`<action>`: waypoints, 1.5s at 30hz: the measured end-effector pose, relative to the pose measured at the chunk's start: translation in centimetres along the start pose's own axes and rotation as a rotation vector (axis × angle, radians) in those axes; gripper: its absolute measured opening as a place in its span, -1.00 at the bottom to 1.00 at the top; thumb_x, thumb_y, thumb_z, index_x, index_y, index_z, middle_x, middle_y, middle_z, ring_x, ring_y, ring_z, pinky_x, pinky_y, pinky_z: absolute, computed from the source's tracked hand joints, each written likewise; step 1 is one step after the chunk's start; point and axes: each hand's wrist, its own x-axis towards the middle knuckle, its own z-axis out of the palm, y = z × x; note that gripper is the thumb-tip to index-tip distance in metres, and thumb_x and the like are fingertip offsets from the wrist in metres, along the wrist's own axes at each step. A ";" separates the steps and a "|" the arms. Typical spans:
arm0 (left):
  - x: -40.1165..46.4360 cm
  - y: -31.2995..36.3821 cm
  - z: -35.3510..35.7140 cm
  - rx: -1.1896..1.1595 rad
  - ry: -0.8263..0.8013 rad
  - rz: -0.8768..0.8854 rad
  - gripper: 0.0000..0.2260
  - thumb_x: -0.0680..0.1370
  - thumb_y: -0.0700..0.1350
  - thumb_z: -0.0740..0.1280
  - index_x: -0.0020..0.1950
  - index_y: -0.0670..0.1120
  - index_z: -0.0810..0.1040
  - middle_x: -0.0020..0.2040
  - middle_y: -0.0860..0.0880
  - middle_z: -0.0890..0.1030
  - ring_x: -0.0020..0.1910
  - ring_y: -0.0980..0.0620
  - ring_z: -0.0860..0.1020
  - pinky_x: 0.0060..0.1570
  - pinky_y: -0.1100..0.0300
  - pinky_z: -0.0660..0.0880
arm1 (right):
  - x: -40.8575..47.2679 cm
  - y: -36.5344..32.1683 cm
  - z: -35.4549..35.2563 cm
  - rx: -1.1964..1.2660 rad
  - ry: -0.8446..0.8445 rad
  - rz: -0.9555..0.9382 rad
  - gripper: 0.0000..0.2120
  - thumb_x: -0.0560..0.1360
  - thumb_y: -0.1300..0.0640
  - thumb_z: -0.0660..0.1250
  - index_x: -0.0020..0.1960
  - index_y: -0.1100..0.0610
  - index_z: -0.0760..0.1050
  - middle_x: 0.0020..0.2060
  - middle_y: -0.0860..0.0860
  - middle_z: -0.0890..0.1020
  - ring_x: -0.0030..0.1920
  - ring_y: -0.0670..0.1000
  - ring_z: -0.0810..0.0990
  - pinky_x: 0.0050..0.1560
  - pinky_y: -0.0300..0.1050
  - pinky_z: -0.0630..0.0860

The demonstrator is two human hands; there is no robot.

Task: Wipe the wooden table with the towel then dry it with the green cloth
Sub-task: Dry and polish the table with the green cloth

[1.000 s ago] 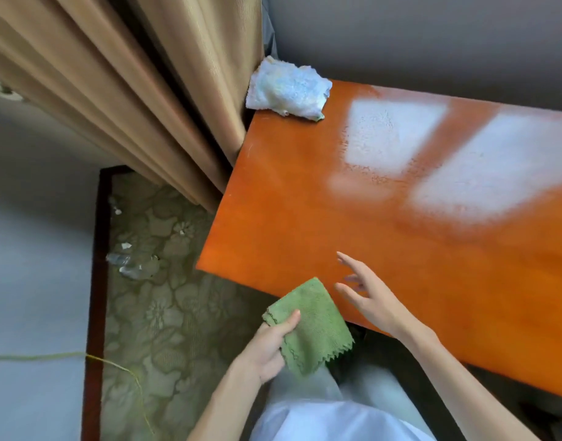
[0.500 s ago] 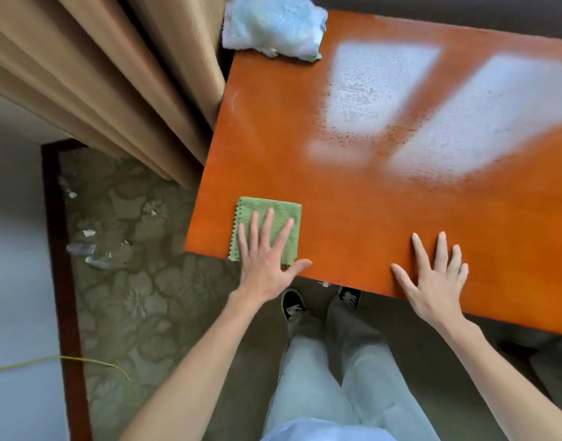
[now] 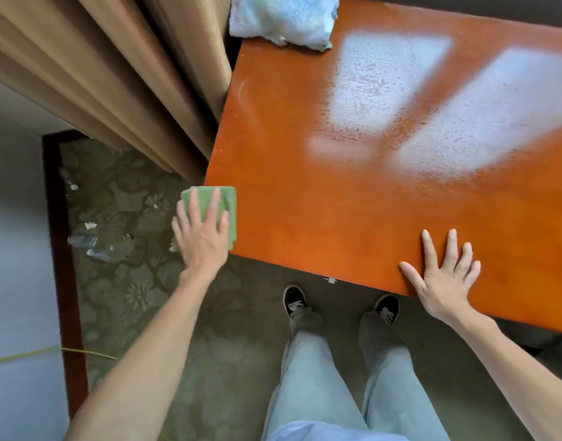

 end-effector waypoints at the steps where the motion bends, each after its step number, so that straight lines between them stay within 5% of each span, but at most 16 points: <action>1: 0.7 -0.6 -0.3 -0.055 -0.010 -0.064 -0.51 0.69 0.18 -0.10 0.63 0.13 0.04 0.64 -0.08 0.08 0.60 -0.23 0.03 0.52 -0.27 0.04 | 0.0 0.0 0.0 0.003 0.000 -0.002 -0.11 0.35 -0.56 -0.35 0.59 -0.18 -0.18 0.60 0.04 -0.25 0.58 0.24 -0.25 0.50 0.30 -0.29; 6: 0.1 2.6 0.3 -0.034 0.061 -0.127 -0.48 0.70 0.09 -0.11 0.65 -0.05 -0.03 0.65 -0.09 0.01 0.62 -0.15 -0.02 0.55 -0.21 -0.04 | -0.3 -0.1 -0.1 -0.010 0.000 -0.014 -0.16 0.40 -0.52 -0.30 0.59 -0.17 -0.18 0.60 0.06 -0.24 0.58 0.26 -0.24 0.49 0.30 -0.30; 14: -12.2 23.0 6.7 0.120 -0.132 0.397 -0.44 0.66 0.12 -0.11 0.64 -0.02 -0.11 0.63 -0.05 -0.14 0.62 -0.16 -0.05 0.52 -0.25 -0.17 | -0.2 0.3 0.1 0.020 -0.016 -0.047 -0.27 0.48 -0.44 -0.30 0.58 -0.20 -0.21 0.59 0.05 -0.28 0.57 0.24 -0.30 0.47 0.31 -0.35; 18: -13.4 23.0 6.8 0.210 -0.190 0.530 -0.44 0.68 0.18 -0.03 0.64 0.05 -0.09 0.65 -0.02 -0.08 0.62 -0.12 -0.01 0.52 -0.21 -0.15 | -0.4 0.7 -0.5 0.116 0.003 -0.078 -0.38 0.57 -0.28 -0.18 0.60 -0.18 -0.06 0.60 0.02 -0.23 0.57 0.19 -0.29 0.48 0.31 -0.33; 26: -0.9 6.6 0.9 0.040 -0.011 0.023 -0.50 0.70 0.13 -0.02 0.64 0.09 0.01 0.65 0.00 0.00 0.62 -0.12 -0.02 0.55 -0.19 -0.12 | -1.0 0.7 -1.6 0.178 0.147 -0.099 -0.47 0.61 -0.14 -0.04 0.56 -0.08 0.19 0.60 0.09 0.08 0.57 0.21 0.00 0.52 0.27 -0.08; 33: 2.6 9.2 1.2 -0.030 0.061 -0.319 -0.49 0.67 0.15 -0.12 0.63 0.12 -0.02 0.65 -0.04 -0.04 0.60 -0.25 -0.08 0.51 -0.32 -0.15 | 0.0 7.0 -2.3 0.174 0.282 -0.130 -0.53 0.66 -0.03 0.05 0.56 -0.05 0.18 0.59 0.07 0.12 0.57 0.18 0.09 0.52 0.24 0.00; 39: -5.5 23.8 5.7 0.053 0.001 0.056 -0.50 0.69 0.15 -0.11 0.63 0.13 -0.01 0.65 -0.03 -0.03 0.61 -0.25 -0.06 0.50 -0.34 -0.08 | 1.3 14.6 -2.8 0.143 0.305 0.073 -0.51 0.64 -0.09 0.01 0.56 -0.05 0.17 0.59 0.09 0.13 0.56 0.22 0.10 0.50 0.33 0.01; 42: -12.5 33.2 9.4 0.088 -0.095 0.366 -0.48 0.66 0.16 -0.17 0.63 0.13 -0.11 0.65 -0.04 -0.09 0.60 -0.28 -0.07 0.49 -0.38 -0.11 | 1.2 16.3 -2.9 0.113 0.280 0.052 -0.50 0.64 -0.10 -0.02 0.56 -0.05 0.16 0.59 0.08 0.13 0.56 0.21 0.11 0.51 0.29 0.00; 45: -19.5 39.9 12.4 0.109 -0.182 0.634 -0.45 0.68 0.19 -0.01 0.63 0.11 -0.09 0.65 -0.07 -0.09 0.60 -0.29 -0.06 0.48 -0.40 -0.13 | 1.1 17.2 -3.2 0.116 0.276 -0.010 -0.53 0.65 0.01 -0.01 0.55 -0.01 0.21 0.58 0.10 0.16 0.55 0.22 0.14 0.51 0.30 0.06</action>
